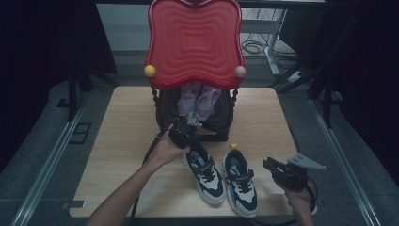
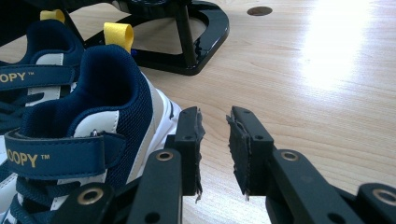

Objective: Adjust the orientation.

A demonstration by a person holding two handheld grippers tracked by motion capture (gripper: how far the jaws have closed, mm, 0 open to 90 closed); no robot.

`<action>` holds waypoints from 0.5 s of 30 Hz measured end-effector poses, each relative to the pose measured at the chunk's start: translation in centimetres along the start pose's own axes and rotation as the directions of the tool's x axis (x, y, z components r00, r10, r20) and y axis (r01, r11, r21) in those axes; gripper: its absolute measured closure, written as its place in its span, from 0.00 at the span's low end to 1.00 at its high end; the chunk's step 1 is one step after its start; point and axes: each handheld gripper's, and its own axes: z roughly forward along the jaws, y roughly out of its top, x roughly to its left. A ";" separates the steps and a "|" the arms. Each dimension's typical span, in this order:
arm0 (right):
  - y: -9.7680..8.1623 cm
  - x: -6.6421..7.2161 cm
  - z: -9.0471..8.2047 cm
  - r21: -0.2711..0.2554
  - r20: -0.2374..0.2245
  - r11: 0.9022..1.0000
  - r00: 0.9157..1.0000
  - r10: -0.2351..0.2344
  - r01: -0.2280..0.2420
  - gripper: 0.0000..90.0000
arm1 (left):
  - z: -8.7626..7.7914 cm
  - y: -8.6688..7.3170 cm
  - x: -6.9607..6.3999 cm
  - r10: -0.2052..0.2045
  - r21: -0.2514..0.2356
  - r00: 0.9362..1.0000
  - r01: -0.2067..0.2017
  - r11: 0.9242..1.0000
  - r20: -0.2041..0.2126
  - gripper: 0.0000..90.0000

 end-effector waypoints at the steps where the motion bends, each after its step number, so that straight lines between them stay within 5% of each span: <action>1: 0.0 0.0 0.0 -0.001 0.000 1.000 1.000 0.000 0.000 0.81 | 0.5 0.3 0.1 -0.003 0.013 1.000 0.003 1.000 0.011 1.00; 9: -0.1 -0.4 -0.3 -0.008 0.009 1.000 1.000 0.009 -0.009 0.81 | 3.8 1.4 0.4 0.002 0.131 0.999 -0.007 0.991 0.035 1.00; 15: -0.1 -0.5 -0.3 -0.005 0.009 1.000 1.000 0.011 -0.011 0.81 | 4.1 0.9 0.7 0.000 0.171 0.999 -0.007 0.985 0.037 1.00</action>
